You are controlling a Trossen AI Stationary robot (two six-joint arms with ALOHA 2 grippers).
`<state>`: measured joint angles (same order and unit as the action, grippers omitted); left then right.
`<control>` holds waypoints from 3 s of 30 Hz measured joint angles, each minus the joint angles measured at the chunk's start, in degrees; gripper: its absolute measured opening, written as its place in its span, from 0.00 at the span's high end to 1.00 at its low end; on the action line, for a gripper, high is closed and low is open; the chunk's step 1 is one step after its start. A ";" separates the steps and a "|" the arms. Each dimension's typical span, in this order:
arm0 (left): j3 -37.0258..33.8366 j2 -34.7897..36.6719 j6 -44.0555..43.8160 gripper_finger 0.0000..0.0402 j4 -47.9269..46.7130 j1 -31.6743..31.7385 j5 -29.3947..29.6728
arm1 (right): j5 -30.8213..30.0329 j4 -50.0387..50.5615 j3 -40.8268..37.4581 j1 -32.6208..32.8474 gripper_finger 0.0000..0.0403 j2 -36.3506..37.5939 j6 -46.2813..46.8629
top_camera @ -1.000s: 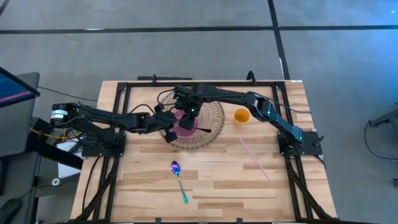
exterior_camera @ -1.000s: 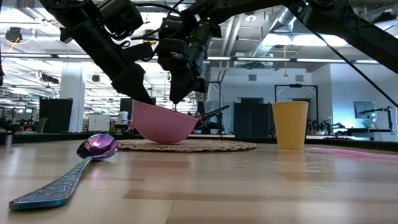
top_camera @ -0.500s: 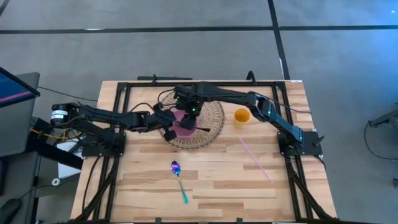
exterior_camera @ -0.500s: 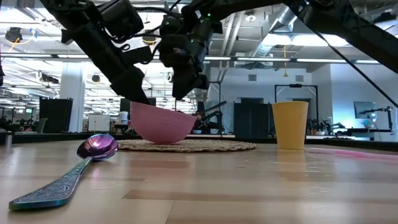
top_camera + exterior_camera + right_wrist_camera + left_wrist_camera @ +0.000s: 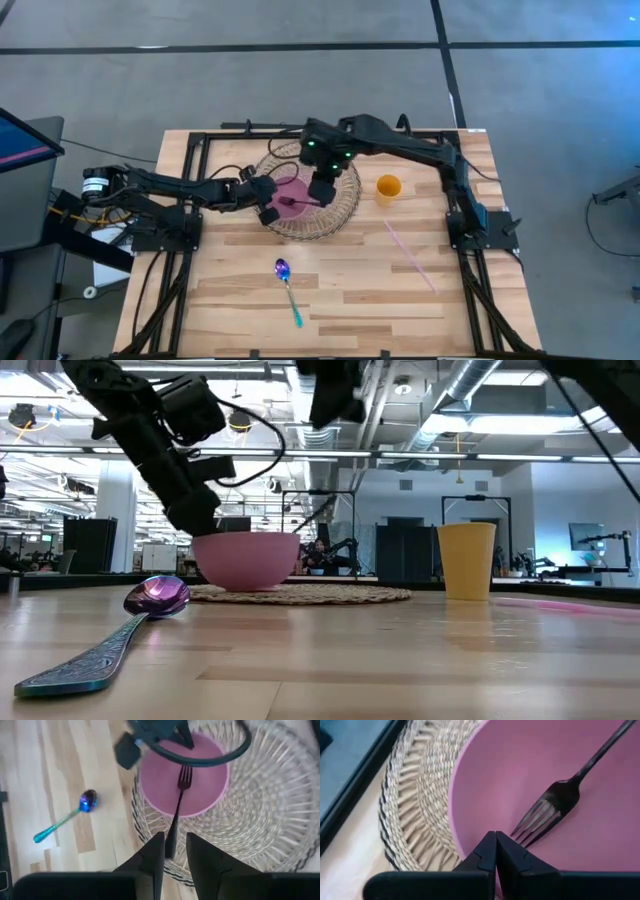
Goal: Pick & Place Utensil
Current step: Put the blue spoon on the pink bowl
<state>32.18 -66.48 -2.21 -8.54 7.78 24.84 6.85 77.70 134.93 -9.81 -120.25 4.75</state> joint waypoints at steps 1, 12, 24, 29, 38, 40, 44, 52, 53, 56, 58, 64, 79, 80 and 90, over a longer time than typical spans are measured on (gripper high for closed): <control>-0.27 0.03 -0.04 0.99 -0.15 0.09 0.19 | -0.63 -0.22 0.00 0.73 0.81 0.90 -0.04; -0.31 0.05 0.32 0.99 6.37 0.08 0.38 | -7.18 0.68 -0.73 8.43 0.81 3.85 -1.97; 3.89 8.78 0.43 0.99 6.68 -3.86 -3.95 | -11.35 4.74 -1.39 11.45 0.85 5.35 -3.17; 3.65 16.08 -1.38 0.96 6.14 -7.62 -7.43 | -14.43 5.37 -3.34 13.26 0.92 5.25 -2.02; 3.63 18.89 -6.34 0.84 5.94 -18.94 -11.33 | -14.32 -2.06 -24.49 15.64 0.98 10.96 2.32; 3.63 17.80 -9.50 0.82 5.74 -21.63 -11.34 | -14.23 -8.38 -32.19 16.03 0.98 14.87 3.28; 3.98 14.36 -17.01 0.81 5.98 -26.01 -11.15 | -11.73 -24.89 -48.97 16.33 1.00 24.86 4.33; 11.67 1.21 -25.07 0.81 6.00 -31.46 -9.07 | -8.24 -58.48 -76.04 14.78 1.00 37.77 4.05; 12.98 -0.44 -26.31 0.81 5.92 -32.00 -8.96 | -8.11 -60.40 -77.92 14.20 1.00 38.33 3.45; 17.70 -5.29 -29.54 0.81 3.78 -33.40 -8.96 | -8.15 -64.53 -80.81 12.13 1.00 39.14 2.34; 20.69 -8.39 -31.31 0.81 1.34 -33.94 -8.47 | -8.11 -66.46 -81.07 10.75 1.00 39.03 2.35; 26.01 -16.28 -40.46 0.81 -3.91 -35.60 -8.72 | -3.65 -66.33 -81.26 8.54 1.00 38.89 2.36; 26.01 -25.90 -83.33 0.81 -9.45 -40.86 -11.62 | -0.22 -66.42 -81.25 6.57 1.00 39.20 -2.19; 26.01 -26.17 -84.70 0.81 -9.41 -41.01 -11.65 | -0.22 -66.33 -81.25 6.36 1.00 39.20 -2.19; 26.01 -28.65 -95.87 0.81 -9.01 -41.37 -17.75 | -0.20 -62.71 -81.24 6.46 1.00 39.20 -2.37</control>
<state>58.19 -95.13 -98.09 -17.55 -33.59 7.09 6.65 14.99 53.69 -3.34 -81.06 2.38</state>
